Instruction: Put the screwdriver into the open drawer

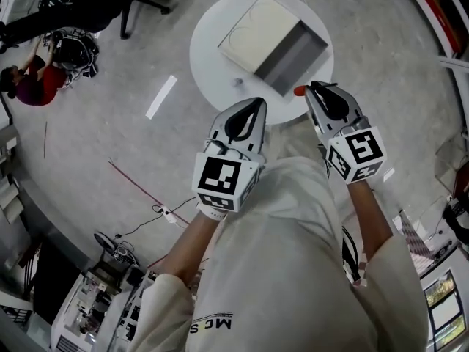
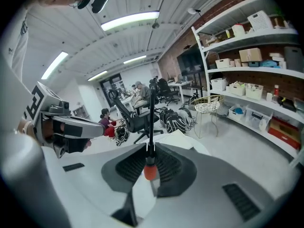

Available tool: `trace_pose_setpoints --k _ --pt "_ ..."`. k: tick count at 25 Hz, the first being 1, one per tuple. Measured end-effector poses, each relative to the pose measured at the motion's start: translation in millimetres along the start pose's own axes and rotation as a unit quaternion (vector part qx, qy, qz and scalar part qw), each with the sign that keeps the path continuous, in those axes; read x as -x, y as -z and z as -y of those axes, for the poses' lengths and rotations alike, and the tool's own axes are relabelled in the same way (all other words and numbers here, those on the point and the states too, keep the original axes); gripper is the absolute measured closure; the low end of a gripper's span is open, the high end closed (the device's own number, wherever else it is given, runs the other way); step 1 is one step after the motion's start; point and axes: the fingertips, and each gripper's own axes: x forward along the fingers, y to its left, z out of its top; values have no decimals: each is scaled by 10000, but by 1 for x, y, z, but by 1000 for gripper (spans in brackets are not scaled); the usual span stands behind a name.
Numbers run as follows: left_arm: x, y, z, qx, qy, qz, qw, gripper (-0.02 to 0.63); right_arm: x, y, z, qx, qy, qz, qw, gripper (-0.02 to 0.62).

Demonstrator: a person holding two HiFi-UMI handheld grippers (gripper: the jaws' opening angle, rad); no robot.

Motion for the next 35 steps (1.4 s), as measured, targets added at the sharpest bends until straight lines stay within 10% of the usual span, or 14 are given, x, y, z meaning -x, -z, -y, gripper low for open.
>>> trace_pose_setpoints --k 35 --pt "-53 71 -22 629 -172 -600 9961 595 -153 147 112 -698 501 -2204 9716 483"
